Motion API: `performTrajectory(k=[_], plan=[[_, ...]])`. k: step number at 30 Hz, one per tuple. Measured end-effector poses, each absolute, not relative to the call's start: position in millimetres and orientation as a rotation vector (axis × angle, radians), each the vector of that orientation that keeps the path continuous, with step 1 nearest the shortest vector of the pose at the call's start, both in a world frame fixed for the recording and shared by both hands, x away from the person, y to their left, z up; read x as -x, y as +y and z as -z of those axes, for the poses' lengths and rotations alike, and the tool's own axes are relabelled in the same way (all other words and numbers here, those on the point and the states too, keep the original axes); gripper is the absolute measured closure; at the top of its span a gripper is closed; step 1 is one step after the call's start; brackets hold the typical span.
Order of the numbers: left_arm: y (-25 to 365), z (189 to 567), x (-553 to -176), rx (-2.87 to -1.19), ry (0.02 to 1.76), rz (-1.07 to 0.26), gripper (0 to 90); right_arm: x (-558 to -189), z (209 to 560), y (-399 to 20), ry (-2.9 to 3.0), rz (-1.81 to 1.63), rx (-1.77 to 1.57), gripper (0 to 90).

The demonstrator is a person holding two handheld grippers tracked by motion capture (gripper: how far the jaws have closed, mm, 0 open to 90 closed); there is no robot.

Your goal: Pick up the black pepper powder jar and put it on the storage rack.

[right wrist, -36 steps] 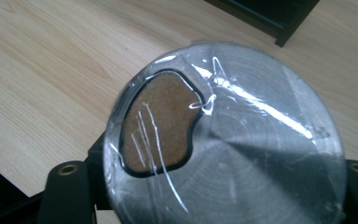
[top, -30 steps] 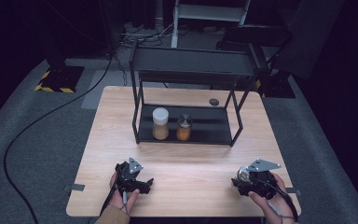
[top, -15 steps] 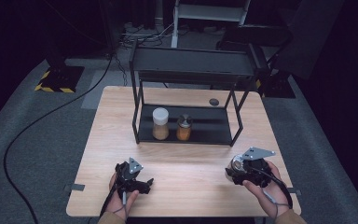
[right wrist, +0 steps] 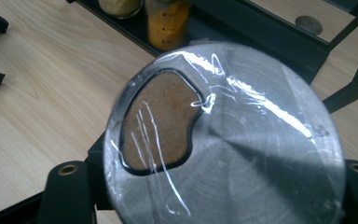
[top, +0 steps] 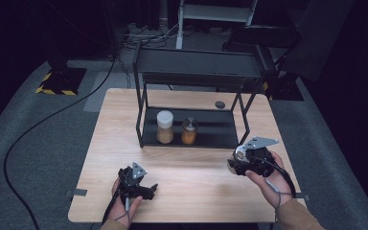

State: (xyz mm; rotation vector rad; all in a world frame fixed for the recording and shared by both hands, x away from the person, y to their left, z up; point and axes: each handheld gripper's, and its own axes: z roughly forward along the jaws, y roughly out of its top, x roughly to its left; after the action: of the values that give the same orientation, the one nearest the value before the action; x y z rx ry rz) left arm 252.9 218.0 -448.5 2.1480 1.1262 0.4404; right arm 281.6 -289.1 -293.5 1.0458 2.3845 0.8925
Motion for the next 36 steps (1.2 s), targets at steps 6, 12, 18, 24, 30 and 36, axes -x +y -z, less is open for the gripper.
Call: performTrajectory(k=[6, 12, 18, 24, 30, 36], plan=[[218, 448, -253, -2.148, 1.126, -0.441, 0.1, -295, 291, -285, 2.386, -0.890, -1.050, 30.9], [218, 448, -253, -2.148, 1.126, -0.441, 0.1, -308, 289, -281, 2.389, -0.884, -1.054, 30.9], [218, 448, -253, -2.148, 1.126, -0.441, 0.1, -321, 289, -278, 2.385, -0.885, -1.054, 30.9], [218, 449, -253, -2.146, 1.127, -0.443, 0.1, -334, 288, -272, 2.388, -0.865, -1.040, 30.9], [217, 448, -253, -2.146, 1.134, -0.445, 0.1, -347, 290, -269, 2.389, -0.879, -1.064, 30.9], [217, 448, -253, -2.146, 1.134, -0.445, 0.1, -360, 292, -262, 2.385, -0.871, -1.077, 30.9]])
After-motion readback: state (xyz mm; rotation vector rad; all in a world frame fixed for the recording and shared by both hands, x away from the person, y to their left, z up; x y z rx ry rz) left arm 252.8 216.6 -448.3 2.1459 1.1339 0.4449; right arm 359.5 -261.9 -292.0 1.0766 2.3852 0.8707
